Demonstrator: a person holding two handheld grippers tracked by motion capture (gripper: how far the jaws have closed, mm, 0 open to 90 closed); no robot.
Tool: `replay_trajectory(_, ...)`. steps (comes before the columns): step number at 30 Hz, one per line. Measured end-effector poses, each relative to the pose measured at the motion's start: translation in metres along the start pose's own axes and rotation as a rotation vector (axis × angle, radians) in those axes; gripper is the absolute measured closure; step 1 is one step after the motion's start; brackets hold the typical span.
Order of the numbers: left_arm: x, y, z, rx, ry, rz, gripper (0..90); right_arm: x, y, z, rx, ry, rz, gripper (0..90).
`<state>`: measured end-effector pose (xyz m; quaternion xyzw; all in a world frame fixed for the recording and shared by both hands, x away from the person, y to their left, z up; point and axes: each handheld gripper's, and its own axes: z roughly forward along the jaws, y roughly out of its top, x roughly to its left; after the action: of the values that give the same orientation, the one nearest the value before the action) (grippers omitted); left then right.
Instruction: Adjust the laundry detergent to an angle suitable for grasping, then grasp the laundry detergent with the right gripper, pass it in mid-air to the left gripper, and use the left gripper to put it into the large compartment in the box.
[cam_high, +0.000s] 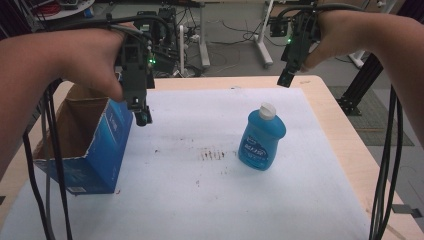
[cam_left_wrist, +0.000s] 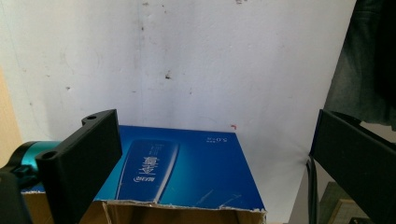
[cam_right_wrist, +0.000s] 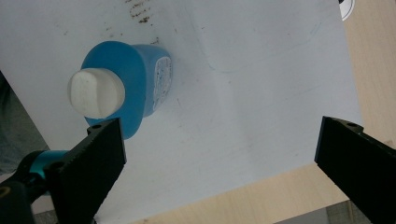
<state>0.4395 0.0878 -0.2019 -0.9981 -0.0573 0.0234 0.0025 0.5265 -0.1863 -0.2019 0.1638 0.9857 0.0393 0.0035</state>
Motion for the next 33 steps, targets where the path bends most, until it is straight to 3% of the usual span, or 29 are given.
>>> replay_trajectory(12, -0.001, 0.004, 0.001, 0.018, -0.002, -0.01, 1.9, -0.001, -0.005, -0.003, -0.012, -0.007, -0.015, 0.9)
replay_trajectory(18, -0.006, 0.004, 0.0, 0.032, 0.006, -0.014, 1.9, 0.0, -0.006, -0.003, -0.011, -0.015, 0.006, 1.0)
replay_trajectory(22, -0.01, 0.003, -0.003, 0.025, 0.012, -0.015, 1.9, 0.001, -0.005, -0.006, -0.025, -0.018, -0.026, 1.0)
replay_trajectory(32, -0.011, 0.004, -0.003, 0.021, 0.017, -0.02, 1.9, 0.004, -0.008, -0.007, -0.026, -0.023, -0.034, 0.9)
replay_trajectory(33, -0.011, 0.004, -0.003, 0.022, 0.018, -0.021, 1.9, 0.005, -0.008, -0.008, -0.025, -0.026, -0.018, 1.0)
